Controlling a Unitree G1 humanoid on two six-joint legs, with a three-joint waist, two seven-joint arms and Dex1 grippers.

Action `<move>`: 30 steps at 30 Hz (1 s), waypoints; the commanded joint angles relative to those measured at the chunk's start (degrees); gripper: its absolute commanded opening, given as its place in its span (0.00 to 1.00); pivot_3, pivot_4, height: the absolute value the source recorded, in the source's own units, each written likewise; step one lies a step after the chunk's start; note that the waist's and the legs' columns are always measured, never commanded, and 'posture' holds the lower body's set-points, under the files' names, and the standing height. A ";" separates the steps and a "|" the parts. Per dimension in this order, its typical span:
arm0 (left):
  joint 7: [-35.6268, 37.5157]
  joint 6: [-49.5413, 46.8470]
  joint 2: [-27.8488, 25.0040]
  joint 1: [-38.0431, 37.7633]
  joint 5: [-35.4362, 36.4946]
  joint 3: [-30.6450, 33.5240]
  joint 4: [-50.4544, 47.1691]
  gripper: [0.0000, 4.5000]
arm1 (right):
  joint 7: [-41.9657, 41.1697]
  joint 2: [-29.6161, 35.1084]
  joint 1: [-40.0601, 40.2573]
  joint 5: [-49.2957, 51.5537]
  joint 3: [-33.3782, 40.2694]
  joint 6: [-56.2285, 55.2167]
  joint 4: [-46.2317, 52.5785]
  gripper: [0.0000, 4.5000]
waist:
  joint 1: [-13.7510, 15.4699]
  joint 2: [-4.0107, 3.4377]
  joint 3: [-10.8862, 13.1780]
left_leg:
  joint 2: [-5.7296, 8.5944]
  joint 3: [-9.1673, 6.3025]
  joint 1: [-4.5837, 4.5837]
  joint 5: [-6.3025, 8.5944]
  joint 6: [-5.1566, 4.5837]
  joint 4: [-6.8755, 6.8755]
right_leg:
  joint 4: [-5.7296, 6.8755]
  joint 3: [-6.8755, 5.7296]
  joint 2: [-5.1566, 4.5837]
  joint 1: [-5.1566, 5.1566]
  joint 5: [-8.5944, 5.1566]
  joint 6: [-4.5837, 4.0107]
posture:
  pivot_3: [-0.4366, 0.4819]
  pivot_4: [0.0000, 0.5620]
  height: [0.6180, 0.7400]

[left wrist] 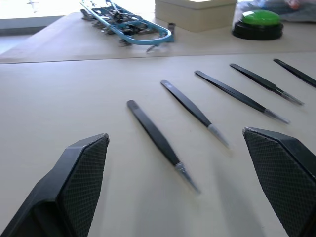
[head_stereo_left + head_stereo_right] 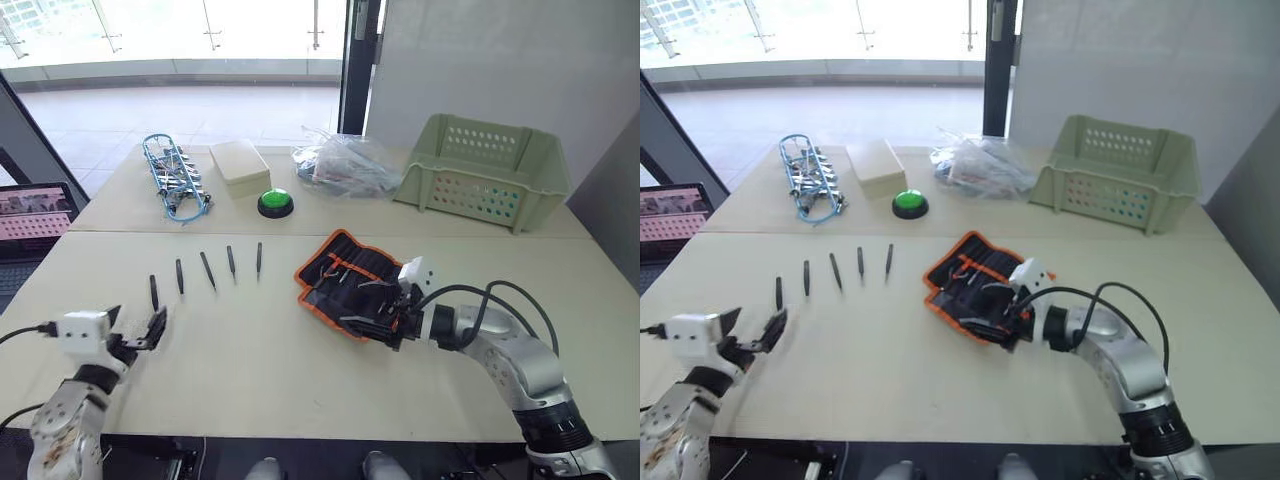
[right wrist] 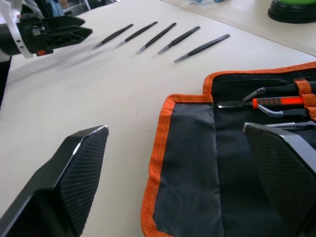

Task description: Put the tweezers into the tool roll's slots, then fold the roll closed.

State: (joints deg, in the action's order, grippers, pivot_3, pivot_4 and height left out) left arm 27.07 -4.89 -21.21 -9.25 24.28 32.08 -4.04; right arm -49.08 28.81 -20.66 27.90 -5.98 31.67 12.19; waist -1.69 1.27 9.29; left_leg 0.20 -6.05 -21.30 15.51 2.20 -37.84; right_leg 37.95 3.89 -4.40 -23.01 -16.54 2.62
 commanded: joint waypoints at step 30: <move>-13.97 -9.29 2.06 2.42 -1.09 -4.09 -6.25 1.00 | -2.93 10.31 14.20 12.94 20.61 -0.39 18.66 1.00 | 0.75 0.08 0.03 | -0.01 0.02 0.14 -0.02 0.02 0.00 | -0.12 -0.06 0.09 0.29 0.03 -0.02 | 0.48 0.27 1.00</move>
State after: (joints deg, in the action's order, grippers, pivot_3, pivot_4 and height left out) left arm 14.05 -13.49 -18.85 -7.06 23.55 27.97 -9.61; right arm -50.44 38.84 -6.50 38.80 12.42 32.78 28.44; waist -0.94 1.35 9.32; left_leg 0.15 -6.03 -21.09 15.50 2.20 -37.84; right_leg 37.80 3.82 -4.26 -22.63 -16.51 2.60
